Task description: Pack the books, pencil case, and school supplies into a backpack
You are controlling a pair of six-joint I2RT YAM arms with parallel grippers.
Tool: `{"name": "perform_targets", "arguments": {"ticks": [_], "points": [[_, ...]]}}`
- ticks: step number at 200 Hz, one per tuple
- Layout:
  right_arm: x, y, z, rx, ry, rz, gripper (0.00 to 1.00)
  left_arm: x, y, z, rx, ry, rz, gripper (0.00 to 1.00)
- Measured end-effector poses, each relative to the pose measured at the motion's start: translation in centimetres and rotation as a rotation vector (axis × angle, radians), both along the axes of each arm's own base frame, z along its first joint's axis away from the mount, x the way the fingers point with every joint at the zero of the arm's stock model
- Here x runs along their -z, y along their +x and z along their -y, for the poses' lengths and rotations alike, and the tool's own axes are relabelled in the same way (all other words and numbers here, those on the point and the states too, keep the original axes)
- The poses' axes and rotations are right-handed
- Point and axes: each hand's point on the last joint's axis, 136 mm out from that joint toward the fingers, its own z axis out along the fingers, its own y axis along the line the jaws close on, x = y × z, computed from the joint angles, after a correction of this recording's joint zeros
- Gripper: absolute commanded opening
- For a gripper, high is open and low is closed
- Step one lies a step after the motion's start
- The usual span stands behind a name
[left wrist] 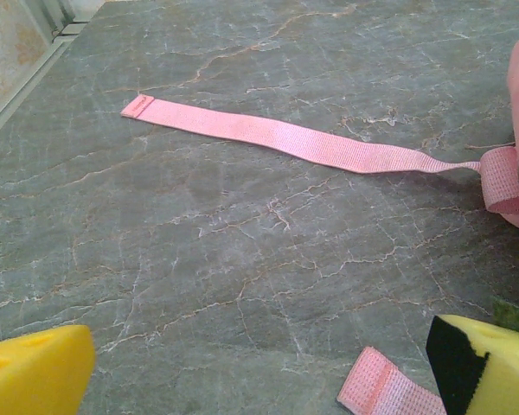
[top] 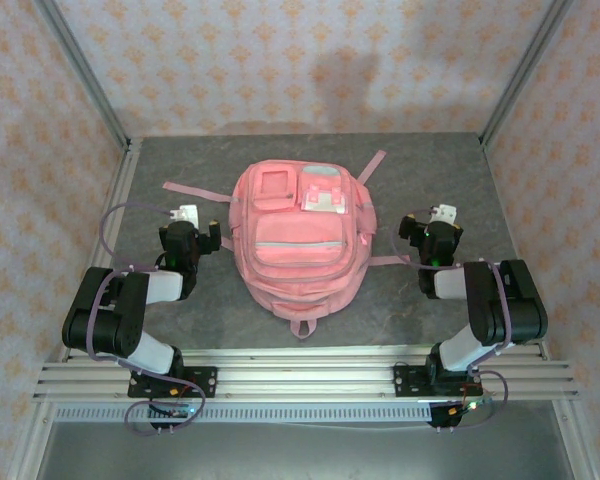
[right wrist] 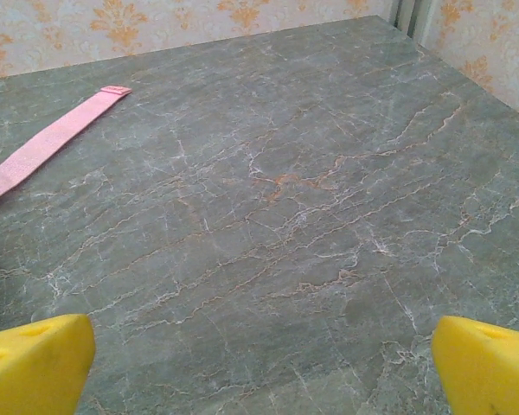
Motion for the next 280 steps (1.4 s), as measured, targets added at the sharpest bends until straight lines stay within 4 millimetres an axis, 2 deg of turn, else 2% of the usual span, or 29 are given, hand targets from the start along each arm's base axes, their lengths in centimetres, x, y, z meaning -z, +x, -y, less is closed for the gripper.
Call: {"name": "perform_targets", "arguments": {"ticks": [280], "points": [[0.12,0.03,-0.16,-0.019,0.011,-0.004,0.99,0.0,0.0,0.0,0.0,0.0,0.0,1.0]]}}
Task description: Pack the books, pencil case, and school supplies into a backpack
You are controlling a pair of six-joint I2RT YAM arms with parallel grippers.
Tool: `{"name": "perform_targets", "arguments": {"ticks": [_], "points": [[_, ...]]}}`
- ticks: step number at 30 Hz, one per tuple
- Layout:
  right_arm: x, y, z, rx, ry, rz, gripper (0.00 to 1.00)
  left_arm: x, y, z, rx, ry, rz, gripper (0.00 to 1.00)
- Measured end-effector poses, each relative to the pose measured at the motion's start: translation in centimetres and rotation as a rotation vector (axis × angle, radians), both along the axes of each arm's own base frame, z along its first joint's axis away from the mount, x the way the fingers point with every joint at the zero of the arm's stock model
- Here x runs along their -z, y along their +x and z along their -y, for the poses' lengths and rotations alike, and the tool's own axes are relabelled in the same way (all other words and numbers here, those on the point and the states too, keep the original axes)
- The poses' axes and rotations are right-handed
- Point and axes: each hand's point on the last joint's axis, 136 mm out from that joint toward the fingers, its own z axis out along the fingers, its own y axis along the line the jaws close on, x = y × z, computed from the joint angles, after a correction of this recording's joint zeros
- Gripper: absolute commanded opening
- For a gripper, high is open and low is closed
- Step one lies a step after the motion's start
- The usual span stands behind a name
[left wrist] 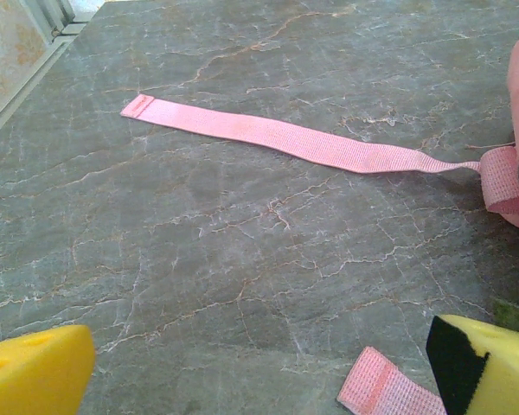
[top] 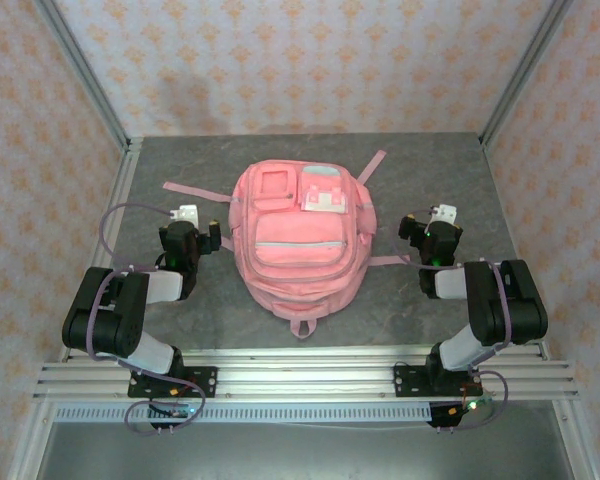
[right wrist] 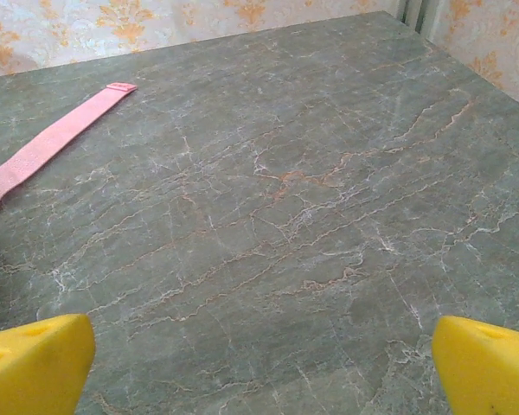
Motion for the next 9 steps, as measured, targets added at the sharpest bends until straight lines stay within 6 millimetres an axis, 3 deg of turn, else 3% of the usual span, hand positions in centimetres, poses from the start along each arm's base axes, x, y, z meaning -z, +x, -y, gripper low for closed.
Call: {"name": "perform_targets", "arguments": {"ticks": [9], "points": [[0.0,0.01,-0.06,-0.004,0.001,0.0,0.99,0.0,0.0,0.0,0.0,0.0,0.0,1.0]]}}
